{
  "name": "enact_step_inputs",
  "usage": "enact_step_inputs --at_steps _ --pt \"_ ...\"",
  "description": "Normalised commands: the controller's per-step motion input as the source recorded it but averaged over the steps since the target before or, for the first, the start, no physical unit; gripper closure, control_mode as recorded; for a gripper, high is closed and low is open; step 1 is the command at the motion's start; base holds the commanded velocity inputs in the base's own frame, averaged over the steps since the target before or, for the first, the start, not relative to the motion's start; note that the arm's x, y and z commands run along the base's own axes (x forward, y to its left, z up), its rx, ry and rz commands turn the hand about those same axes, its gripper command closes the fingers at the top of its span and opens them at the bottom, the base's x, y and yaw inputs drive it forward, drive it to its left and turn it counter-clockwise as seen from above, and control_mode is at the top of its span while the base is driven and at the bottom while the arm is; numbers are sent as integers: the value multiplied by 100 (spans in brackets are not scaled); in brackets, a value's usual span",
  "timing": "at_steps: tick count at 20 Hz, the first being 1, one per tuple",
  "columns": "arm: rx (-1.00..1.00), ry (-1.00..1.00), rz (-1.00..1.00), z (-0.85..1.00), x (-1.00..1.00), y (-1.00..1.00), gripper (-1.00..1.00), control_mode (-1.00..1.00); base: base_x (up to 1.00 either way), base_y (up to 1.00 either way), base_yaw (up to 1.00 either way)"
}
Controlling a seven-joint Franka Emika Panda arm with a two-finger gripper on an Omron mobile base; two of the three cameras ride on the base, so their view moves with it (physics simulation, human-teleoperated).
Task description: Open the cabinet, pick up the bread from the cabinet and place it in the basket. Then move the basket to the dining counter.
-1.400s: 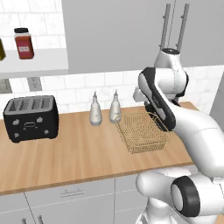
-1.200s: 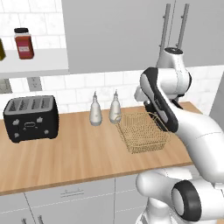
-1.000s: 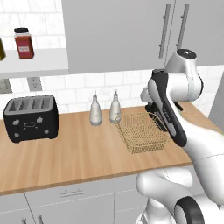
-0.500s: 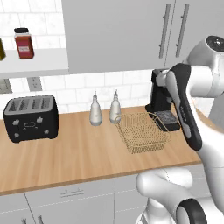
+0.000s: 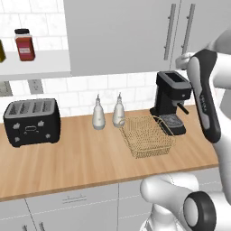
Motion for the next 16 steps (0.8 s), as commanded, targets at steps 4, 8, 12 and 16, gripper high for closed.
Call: enact_step_inputs --at_steps 4,8,12,16 --pt "0 -21 0 30 18 -29 -100 -100 0 0 0" --pt "0 1 -9 34 30 -20 -100 -100 0 0 0" --pt "0 -8 -3 37 26 -24 -100 -100 0 0 0" --pt "0 -16 0 4 29 -15 -100 -100 0 0 0"
